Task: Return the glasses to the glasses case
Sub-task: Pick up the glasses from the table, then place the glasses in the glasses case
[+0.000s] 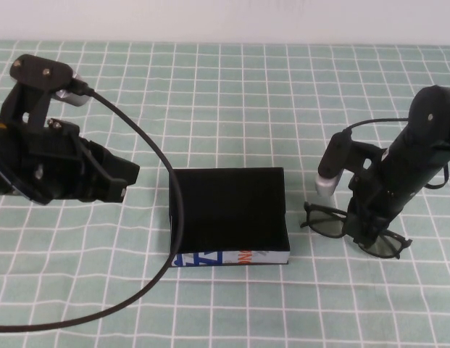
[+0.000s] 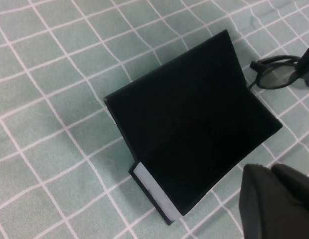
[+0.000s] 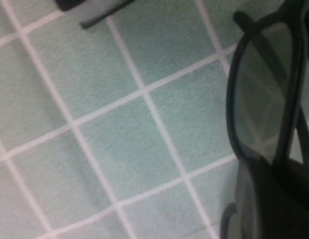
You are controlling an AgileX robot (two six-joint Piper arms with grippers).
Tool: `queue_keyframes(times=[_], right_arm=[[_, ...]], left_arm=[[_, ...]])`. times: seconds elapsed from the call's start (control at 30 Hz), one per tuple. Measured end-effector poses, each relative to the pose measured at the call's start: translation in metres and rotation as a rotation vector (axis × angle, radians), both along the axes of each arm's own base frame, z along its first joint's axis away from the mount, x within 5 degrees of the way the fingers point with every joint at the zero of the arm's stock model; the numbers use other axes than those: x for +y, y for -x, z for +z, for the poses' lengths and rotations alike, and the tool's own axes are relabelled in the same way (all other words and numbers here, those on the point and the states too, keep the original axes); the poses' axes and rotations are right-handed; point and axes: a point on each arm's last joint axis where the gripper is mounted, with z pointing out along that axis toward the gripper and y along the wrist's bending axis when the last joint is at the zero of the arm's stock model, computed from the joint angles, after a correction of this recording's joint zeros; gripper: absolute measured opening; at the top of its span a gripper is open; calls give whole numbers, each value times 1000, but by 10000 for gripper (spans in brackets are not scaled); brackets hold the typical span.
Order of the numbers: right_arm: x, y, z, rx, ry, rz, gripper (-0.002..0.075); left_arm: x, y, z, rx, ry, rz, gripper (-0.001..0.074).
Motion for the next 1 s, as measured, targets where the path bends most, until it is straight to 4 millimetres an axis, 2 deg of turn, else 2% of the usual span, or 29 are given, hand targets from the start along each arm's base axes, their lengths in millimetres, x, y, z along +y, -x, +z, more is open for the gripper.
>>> queue_keyframes(times=[0.17,0.5,0.67,0.8,1.0], right_arm=[[3,7,20,3,-56,24,13],[17,17,95,9,-245,92,13],[23,18,127,-10,-329,2,13],[35,27,135,6,-350,5,13],[83,56,135,42,-357,158,12]], left_arm=[[0,0,0,0,-8,-6,-6],[0,0,-1,-1,-12,-8,-6],[3,2,2,-30,-35,-9,-6],[10,3,16,-150,-109,16,-6],[24,4,46,-244,-112,100,-5]])
